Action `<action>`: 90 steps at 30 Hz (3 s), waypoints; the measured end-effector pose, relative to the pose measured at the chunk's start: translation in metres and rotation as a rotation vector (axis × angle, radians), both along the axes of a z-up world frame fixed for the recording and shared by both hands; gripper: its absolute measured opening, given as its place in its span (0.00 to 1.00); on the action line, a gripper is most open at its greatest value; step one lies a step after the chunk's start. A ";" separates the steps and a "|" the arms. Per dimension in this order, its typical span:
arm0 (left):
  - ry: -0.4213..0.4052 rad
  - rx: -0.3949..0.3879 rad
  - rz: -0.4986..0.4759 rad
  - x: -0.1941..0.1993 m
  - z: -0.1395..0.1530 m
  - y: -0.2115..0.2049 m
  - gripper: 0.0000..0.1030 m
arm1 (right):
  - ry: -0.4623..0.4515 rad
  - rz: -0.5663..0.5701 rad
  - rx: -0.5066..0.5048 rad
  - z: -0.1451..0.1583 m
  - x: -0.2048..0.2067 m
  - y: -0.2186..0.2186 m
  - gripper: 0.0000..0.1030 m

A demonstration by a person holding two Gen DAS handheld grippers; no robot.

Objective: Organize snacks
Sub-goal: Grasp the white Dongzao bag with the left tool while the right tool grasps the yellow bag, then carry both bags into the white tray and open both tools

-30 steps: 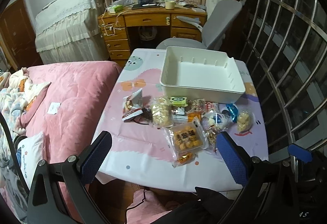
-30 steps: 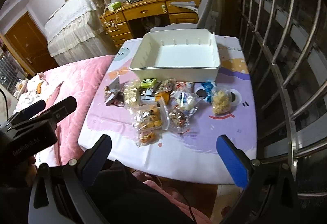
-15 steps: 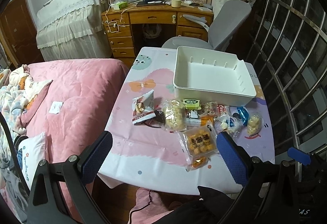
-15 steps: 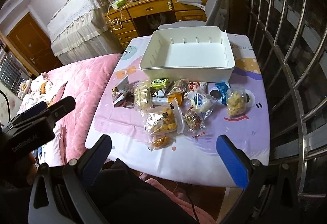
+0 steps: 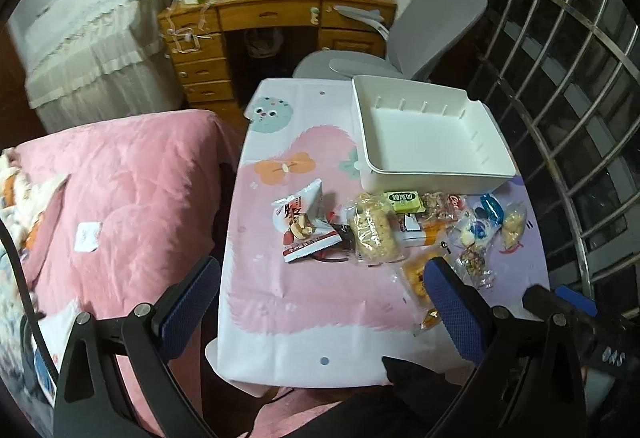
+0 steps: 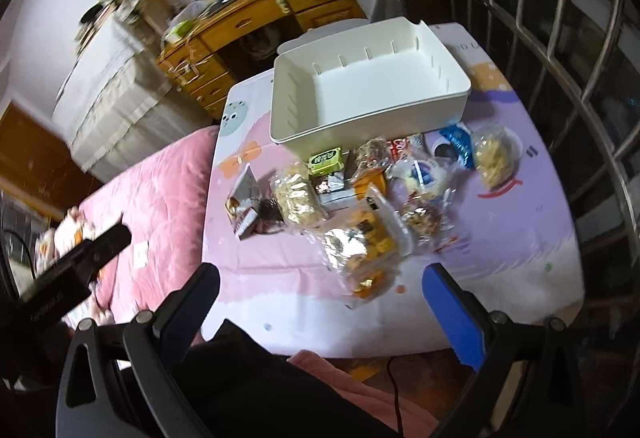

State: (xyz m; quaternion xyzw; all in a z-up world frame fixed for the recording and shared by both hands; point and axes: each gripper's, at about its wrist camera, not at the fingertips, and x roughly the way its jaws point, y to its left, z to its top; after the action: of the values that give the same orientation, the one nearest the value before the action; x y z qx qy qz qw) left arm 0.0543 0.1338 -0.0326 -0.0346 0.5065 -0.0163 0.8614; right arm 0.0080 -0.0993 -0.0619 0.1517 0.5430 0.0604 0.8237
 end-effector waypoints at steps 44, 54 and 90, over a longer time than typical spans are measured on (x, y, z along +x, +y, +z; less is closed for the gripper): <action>0.656 -0.149 0.123 0.188 -0.250 0.057 0.78 | 0.682 -0.814 0.253 -0.208 0.089 -0.016 0.89; 0.650 -0.178 0.127 0.203 -0.265 0.043 0.54 | 0.756 -0.787 0.206 -0.240 0.119 -0.023 0.84; 0.344 -0.141 -0.090 0.114 -0.118 0.050 0.40 | 0.340 -0.657 0.141 -0.127 0.026 0.006 0.62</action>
State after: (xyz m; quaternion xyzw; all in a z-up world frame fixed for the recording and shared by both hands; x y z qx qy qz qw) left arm 0.1683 0.1840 -0.1501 -0.0745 0.6450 -0.0841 0.7559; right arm 0.0339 -0.0938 -0.1891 0.3821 0.5887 -0.1957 0.6849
